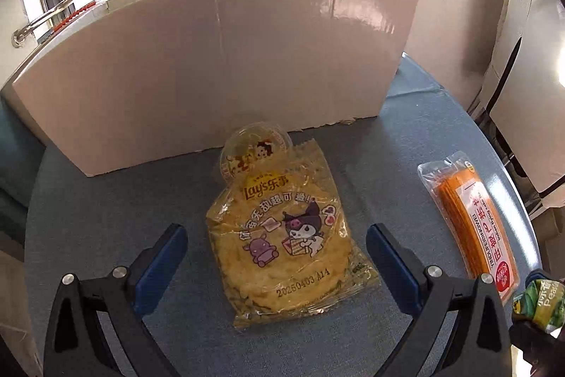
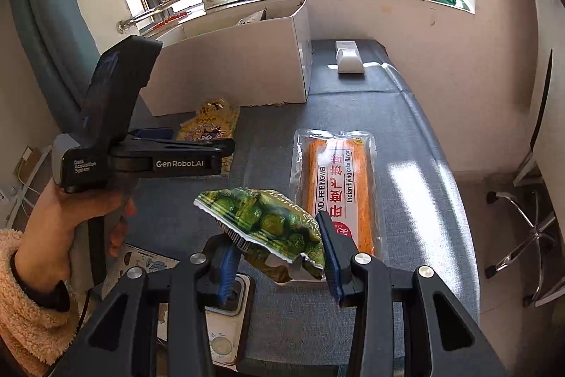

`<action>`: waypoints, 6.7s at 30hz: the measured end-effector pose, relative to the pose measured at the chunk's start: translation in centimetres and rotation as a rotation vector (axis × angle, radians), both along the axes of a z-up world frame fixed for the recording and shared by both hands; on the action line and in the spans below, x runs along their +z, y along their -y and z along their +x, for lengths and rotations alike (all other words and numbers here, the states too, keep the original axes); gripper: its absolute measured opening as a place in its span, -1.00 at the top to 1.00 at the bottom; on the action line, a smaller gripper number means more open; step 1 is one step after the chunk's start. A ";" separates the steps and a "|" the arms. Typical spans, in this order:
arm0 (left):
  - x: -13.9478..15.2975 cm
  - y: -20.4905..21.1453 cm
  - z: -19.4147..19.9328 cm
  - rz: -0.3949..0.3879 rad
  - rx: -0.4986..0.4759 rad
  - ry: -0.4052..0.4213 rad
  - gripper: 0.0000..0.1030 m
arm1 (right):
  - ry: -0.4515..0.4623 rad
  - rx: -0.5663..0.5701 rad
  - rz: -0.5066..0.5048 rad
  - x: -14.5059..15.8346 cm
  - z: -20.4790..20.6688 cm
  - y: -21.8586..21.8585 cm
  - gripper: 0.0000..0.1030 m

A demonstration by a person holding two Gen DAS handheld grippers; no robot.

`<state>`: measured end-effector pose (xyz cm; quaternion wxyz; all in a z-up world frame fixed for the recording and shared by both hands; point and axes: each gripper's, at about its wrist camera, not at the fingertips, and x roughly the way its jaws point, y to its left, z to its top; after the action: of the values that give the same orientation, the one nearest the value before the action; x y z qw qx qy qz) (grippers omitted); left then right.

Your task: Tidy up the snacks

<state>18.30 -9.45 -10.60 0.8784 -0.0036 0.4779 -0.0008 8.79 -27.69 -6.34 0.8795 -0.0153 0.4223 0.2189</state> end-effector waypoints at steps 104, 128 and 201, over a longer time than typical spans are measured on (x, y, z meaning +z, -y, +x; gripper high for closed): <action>3.9 -6.2 -16.3 -0.230 -0.010 0.225 -1.00 | -0.093 -0.026 -0.159 -4.1 6.7 -0.4 -1.00; -0.4 -3.7 4.7 -0.069 -0.011 0.045 -0.97 | -0.100 -0.013 0.063 -0.8 0.9 2.7 -0.12; 17.1 -12.9 -6.7 -0.094 0.104 0.480 -1.00 | 0.289 0.134 0.050 14.0 9.0 -11.0 -1.00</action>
<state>11.57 3.49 6.53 0.9645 -0.0686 0.2541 0.0213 17.76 -16.67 7.65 0.9145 -0.0529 0.2840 0.2833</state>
